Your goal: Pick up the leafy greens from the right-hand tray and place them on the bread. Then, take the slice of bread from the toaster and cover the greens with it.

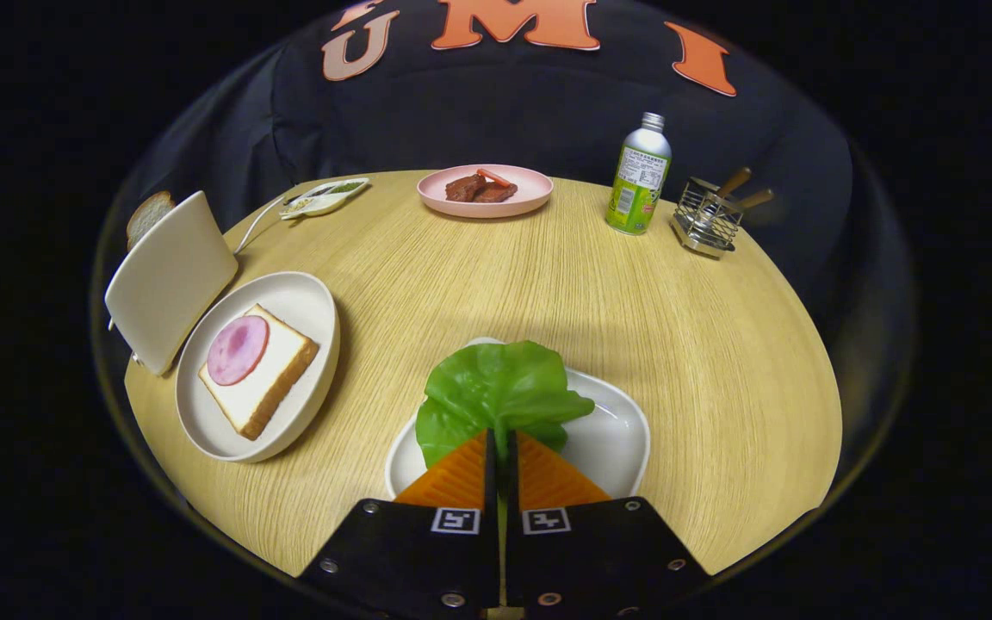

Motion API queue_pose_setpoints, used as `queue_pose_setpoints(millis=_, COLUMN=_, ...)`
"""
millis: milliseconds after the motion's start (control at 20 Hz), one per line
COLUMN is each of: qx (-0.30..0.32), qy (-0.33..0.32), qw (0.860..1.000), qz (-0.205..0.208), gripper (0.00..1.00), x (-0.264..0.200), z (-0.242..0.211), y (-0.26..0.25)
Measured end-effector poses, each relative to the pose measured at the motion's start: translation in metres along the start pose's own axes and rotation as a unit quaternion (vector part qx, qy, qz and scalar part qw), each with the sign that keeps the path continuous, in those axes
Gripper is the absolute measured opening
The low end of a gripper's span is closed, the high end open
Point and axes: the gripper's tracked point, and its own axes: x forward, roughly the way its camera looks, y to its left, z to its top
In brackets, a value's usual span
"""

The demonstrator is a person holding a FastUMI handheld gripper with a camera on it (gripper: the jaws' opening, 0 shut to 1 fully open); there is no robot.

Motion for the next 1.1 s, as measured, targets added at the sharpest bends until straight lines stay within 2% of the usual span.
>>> queue_pose_setpoints(millis=250, qx=0.013, qy=-0.053, qw=0.998, qz=0.022, gripper=0.03, x=-0.024, z=0.031, y=0.010)
queue_pose_setpoints(millis=500, qx=-0.002, qy=-0.101, qw=0.994, qz=0.050, gripper=0.02, x=-0.052, z=0.060, y=0.038)
queue_pose_setpoints(millis=800, qx=-0.044, qy=-0.127, qw=0.986, qz=0.103, gripper=0.02, x=-0.074, z=0.084, y=0.097)
queue_pose_setpoints(millis=1100, qx=-0.076, qy=-0.125, qw=0.978, qz=0.148, gripper=0.03, x=-0.073, z=0.092, y=0.150)
